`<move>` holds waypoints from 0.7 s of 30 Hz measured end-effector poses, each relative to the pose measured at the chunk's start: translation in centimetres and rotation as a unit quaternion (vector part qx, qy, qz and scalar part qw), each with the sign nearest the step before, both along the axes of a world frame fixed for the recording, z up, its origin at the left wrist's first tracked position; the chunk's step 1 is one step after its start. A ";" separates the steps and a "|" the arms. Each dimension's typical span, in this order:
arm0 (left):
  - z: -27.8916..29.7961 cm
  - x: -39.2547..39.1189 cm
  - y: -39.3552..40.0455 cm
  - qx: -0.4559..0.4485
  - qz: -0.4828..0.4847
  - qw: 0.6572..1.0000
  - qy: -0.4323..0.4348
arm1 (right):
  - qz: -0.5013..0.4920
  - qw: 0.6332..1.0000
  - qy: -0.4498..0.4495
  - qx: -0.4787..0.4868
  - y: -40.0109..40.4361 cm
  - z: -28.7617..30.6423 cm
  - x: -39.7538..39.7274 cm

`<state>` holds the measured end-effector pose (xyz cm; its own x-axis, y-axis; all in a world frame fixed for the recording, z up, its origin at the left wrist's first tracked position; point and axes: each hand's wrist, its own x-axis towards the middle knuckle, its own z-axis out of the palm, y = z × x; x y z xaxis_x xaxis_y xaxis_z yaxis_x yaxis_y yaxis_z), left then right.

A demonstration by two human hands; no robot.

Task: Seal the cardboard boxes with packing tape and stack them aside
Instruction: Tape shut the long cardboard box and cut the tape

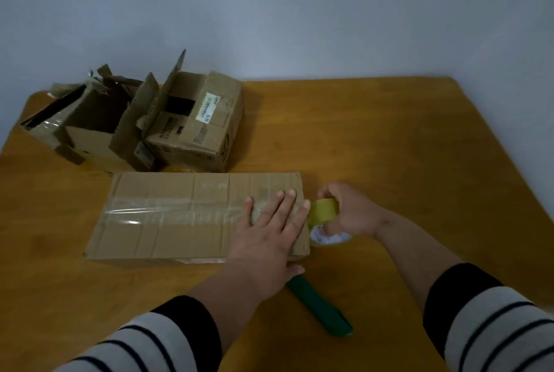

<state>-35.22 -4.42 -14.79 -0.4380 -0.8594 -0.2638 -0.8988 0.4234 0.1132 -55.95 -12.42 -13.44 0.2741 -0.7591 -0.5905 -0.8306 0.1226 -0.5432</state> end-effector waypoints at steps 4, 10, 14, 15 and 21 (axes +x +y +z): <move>0.6 -0.7 -0.7 -0.020 -0.014 1.000 0.010 | -0.039 0.999 -0.025 -0.012 0.2 0.4 0.7; 4.0 0.0 -5.2 0.071 -0.023 0.995 -0.070 | -0.020 0.995 -0.095 -0.026 0.1 3.3 2.7; 6.2 1.2 -7.2 0.119 -0.037 0.985 -0.118 | -0.006 0.993 -0.099 -0.058 -0.1 5.6 3.7; 6.8 1.5 -7.4 0.120 -0.049 0.984 -0.122 | -0.003 0.993 -0.100 -0.058 0.0 6.0 3.9; 11.2 4.0 -7.5 0.065 -0.049 0.996 -0.039 | -0.022 0.977 -0.141 -0.159 0.1 9.9 4.6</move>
<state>-31.21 -11.95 -3.58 -0.4923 -0.7700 -0.4059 -0.8619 0.4964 0.1037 -51.35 -12.30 -3.58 0.3553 -0.9063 -0.2289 -0.6406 -0.0578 -0.7657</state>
